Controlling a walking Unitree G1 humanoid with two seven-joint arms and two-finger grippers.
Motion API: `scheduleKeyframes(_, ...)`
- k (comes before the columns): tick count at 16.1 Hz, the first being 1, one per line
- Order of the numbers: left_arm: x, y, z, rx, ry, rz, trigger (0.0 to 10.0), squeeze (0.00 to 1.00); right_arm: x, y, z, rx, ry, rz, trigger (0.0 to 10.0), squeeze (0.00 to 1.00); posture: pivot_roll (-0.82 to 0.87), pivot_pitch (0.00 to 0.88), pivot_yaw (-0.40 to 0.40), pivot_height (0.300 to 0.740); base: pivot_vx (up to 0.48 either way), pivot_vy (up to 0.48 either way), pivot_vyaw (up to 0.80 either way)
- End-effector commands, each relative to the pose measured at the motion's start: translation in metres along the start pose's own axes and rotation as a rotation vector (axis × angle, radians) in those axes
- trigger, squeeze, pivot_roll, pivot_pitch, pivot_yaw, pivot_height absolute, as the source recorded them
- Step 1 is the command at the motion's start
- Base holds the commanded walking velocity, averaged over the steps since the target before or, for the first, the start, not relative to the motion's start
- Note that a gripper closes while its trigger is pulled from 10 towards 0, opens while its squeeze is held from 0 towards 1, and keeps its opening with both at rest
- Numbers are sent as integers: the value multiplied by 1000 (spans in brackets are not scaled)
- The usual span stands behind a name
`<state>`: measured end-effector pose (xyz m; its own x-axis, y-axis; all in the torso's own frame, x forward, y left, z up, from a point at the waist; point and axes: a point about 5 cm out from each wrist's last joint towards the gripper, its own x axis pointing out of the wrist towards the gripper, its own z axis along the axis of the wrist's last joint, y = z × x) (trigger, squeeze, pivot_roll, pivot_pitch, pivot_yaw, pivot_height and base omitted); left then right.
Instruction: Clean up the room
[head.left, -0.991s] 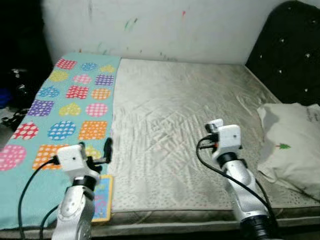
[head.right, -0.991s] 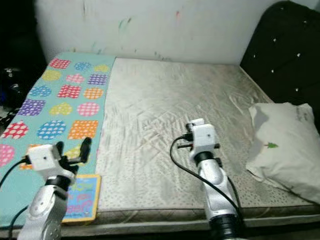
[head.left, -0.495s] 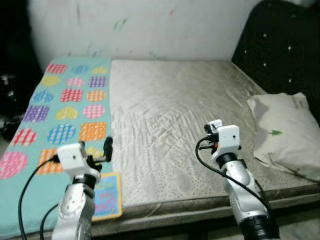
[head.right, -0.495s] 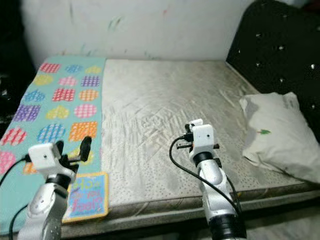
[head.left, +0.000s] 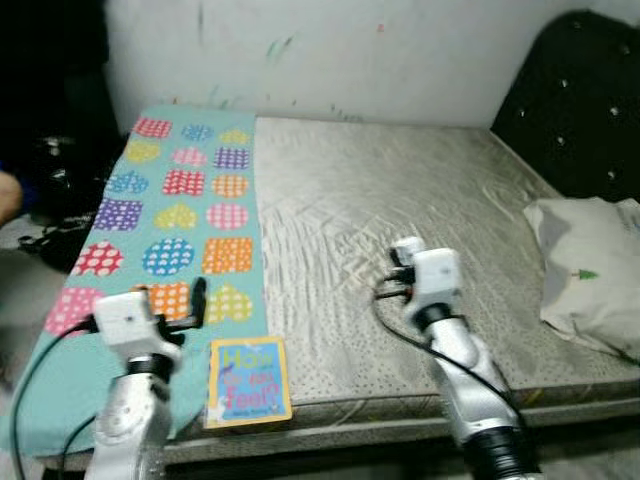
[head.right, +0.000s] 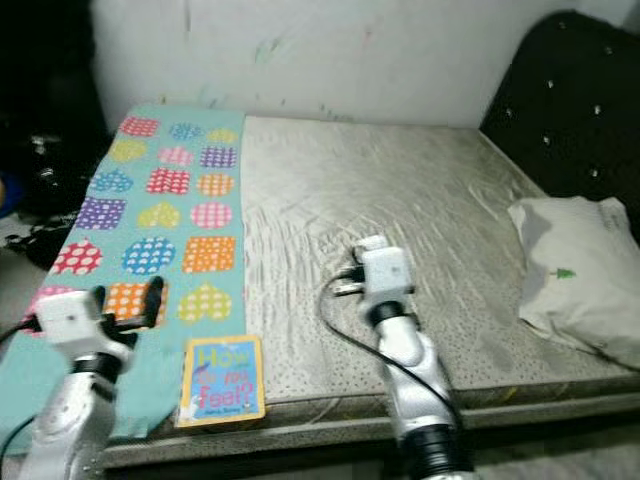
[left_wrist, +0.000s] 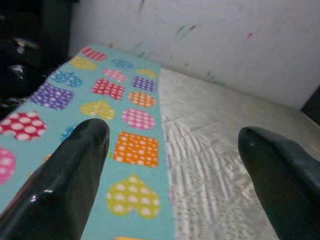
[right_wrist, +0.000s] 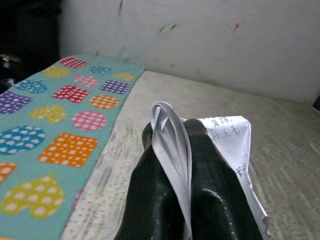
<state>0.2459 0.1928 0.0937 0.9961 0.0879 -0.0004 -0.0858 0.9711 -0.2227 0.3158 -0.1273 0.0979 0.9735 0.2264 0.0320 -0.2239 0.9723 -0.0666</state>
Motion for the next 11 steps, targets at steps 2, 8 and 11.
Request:
scheduleKeyframes(2,1,-10,-1,-12,7,-33,10000,0,-2,-13,-1,-14,8,-37,10000,0,10,0,-83,740,0,435,0)
scheduleKeyframes(8,2,-9,-1,-9,6,-32,10000,0,-1,-13,-1,-8,10,-36,10000,0,11,0,-82,740,0,444,0)
scheduleKeyframes(11,2,-10,0,-9,6,-32,10000,0,-1,-14,-1,-2,9,-40,10000,0,10,0,-81,740,0,465,0)
